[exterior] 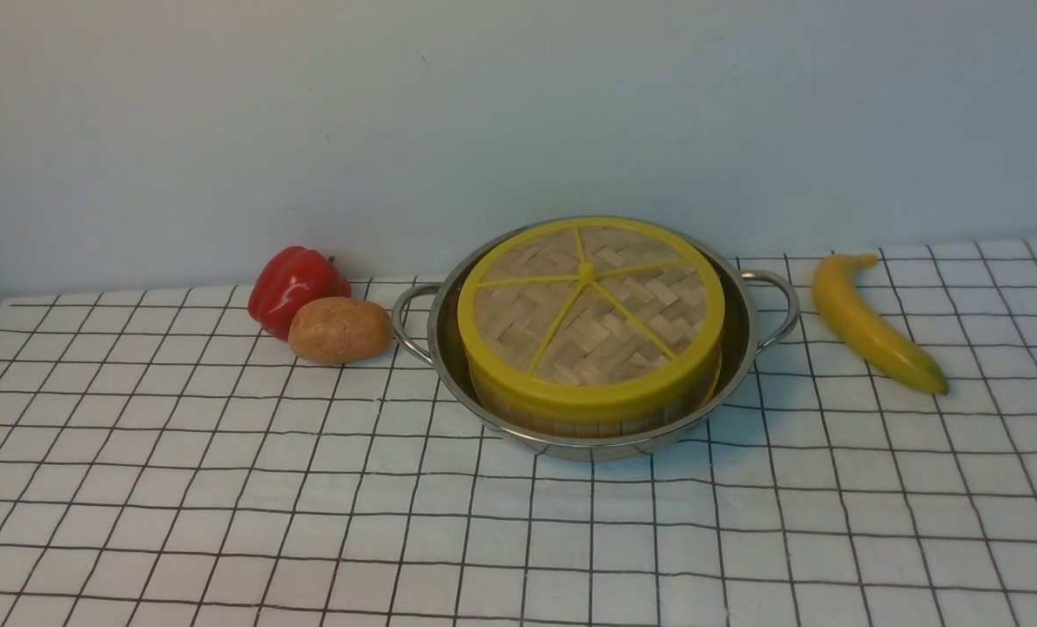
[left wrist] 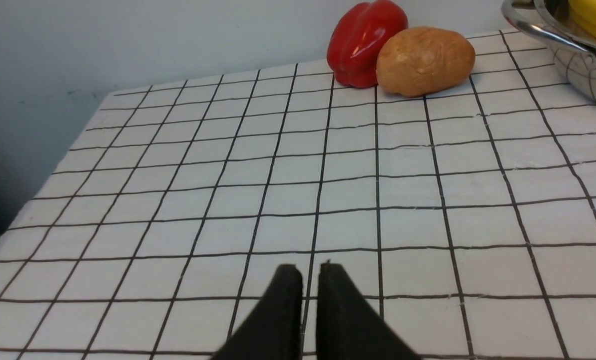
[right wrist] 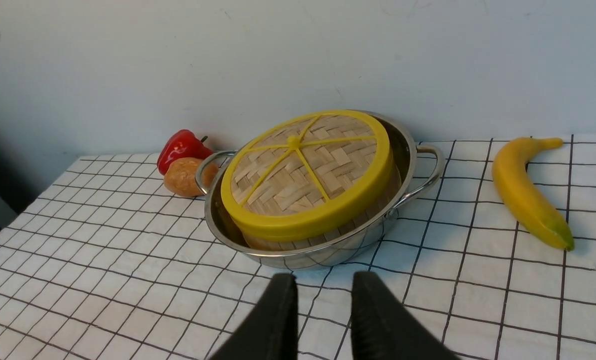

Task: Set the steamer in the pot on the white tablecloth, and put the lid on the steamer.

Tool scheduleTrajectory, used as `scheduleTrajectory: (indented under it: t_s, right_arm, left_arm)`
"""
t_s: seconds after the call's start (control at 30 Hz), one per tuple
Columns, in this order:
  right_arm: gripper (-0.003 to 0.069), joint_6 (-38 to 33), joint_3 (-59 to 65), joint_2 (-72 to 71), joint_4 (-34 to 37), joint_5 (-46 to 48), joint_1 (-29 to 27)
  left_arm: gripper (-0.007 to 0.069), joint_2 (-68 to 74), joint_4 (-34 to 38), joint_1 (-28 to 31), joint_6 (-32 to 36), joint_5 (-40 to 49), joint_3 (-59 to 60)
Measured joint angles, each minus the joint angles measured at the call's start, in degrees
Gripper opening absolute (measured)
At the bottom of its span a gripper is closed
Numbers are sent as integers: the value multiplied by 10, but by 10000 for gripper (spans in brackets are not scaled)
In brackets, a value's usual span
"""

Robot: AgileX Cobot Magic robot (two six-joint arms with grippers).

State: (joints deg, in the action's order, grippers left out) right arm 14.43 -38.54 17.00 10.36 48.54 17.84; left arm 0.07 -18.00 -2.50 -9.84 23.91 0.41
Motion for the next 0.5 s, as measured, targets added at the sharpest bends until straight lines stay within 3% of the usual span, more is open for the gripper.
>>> scheduleTrajectory:
  t_s: [0.23,0.4,0.5]
  right_arm:
    - [197,1,0,0,0,0,0]
    - [214,-47,34,-8,-73,-50,-8]
    - [223,-61,113,-31,-134,-130,-49]
  left_arm:
    - [61,0,-1,0,0,0,0]
    - [72,0,-1,0,0,0,0]
    - [76,-1,-1,0,0,0,0]
